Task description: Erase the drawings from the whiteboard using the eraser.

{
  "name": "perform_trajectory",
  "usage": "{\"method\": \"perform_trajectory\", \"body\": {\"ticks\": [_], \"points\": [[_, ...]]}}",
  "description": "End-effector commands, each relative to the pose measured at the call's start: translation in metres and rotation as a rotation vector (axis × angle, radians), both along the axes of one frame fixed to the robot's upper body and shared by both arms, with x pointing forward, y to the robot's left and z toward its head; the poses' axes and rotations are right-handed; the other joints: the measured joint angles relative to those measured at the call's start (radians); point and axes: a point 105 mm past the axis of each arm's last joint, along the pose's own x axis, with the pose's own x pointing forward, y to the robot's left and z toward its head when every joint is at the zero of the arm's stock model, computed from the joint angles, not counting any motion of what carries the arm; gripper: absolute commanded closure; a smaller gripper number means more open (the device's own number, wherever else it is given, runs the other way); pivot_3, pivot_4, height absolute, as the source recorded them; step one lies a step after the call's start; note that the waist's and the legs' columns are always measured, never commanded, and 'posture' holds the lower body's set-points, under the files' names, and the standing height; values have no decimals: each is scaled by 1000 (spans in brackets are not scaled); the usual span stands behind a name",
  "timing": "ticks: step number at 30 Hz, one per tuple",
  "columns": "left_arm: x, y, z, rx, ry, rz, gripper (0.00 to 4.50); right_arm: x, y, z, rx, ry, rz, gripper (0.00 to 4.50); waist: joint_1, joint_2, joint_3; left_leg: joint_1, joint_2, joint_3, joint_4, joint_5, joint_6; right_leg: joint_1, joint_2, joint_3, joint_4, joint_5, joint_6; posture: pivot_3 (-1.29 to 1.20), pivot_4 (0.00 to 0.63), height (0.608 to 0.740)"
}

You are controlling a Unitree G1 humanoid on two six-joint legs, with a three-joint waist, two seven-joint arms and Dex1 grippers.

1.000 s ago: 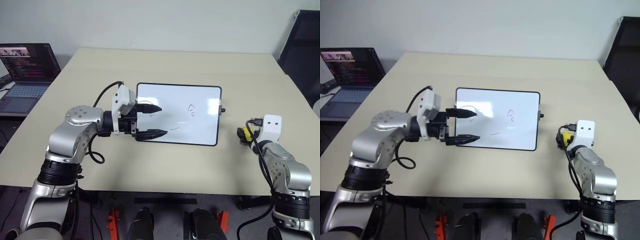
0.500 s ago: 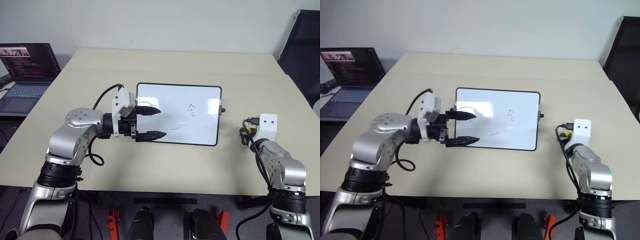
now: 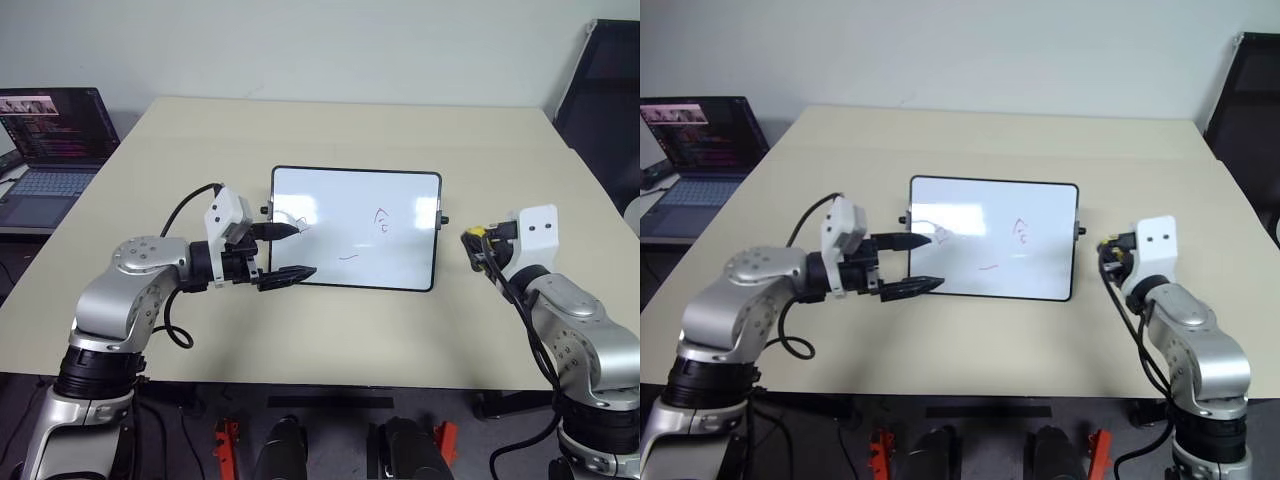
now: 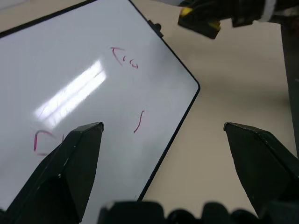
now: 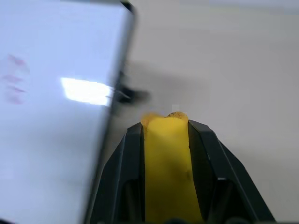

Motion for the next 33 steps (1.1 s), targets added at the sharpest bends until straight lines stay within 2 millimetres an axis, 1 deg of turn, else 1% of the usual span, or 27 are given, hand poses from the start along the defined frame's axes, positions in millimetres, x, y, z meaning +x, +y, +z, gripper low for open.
{"method": "perform_trajectory", "body": {"ticks": [1,2,5,7,10,13,16,19,22,25,27,28,30,31,33], "points": [[-3,2,15,10,-56,-4,0,-10,40,16,-81,-56,208,3541,1,0,0,0,0,0,0,0,0,0,0,0,0,0,0,0,150,740],[-2,2,15,13,-57,0,0,-8,46,17,-103,-68,225,3541,1,0,0,0,0,0,0,0,0,0,0,0,0,0,-1,0,150,740],[0,7,13,31,-52,21,0,12,67,23,-196,-137,249,3541,-2,0,0,0,0,0,1,0,1,0,0,0,-1,0,-2,0,150,740],[2,7,12,35,-51,35,0,24,77,23,-267,-184,251,3541,-2,0,0,0,0,1,1,1,1,0,0,0,-1,0,-3,0,150,740],[2,6,9,34,-40,49,0,47,92,27,-318,-242,231,3541,-3,0,0,0,0,0,1,1,1,0,0,0,-1,2,0,0,150,740],[-1,4,8,35,-35,46,0,63,93,31,-351,-269,213,3541,0,0,0,-1,0,0,0,1,1,0,0,0,-1,2,0,0,150,740],[-4,4,8,38,-36,48,0,78,82,21,-425,-250,182,3541,4,0,0,-1,0,0,0,1,1,0,0,0,-2,3,-1,0,150,740],[-6,5,8,37,-35,51,0,77,76,3,-473,-171,215,3541,6,0,0,-1,0,0,0,1,1,0,0,0,-1,3,-1,0,150,740],[-7,5,8,37,-35,55,0,66,76,-11,-501,-109,292,3541,9,-1,0,0,0,0,0,1,1,0,0,-1,0,2,0,0,150,740],[-7,6,8,39,-35,59,0,49,84,-28,-547,-46,429,3541,9,-1,0,2,0,0,1,1,2,2,0,0,0,1,-2,0,150,740],[-6,6,8,39,-36,59,0,42,87,-36,-589,-29,488,3541,8,-1,0,3,0,0,1,2,2,2,0,0,0,1,-3,0,150,740],[-6,6,9,39,-36,58,0,43,87,-35,-597,-34,483,3541,8,-1,0,3,0,0,1,2,2,2,0,0,0,1,-3,0,150,740],[-7,5,9,39,-36,56,0,54,84,-25,-624,-97,403,3541,3,-1,0,4,0,1,1,2,3,2,0,1,0,1,-4,0,150,740],[-7,5,9,39,-36,54,0,63,82,-14,-625,-155,333,3541,2,-1,0,4,0,1,1,2,3,2,0,1,1,2,-4,0,150,740],[-7,5,9,40,-35,53,0,73,77,3,-620,-236,232,3541,-2,-1,0,4,0,1,1,3,4,2,0,1,1,2,-5,0,150,740]]}}
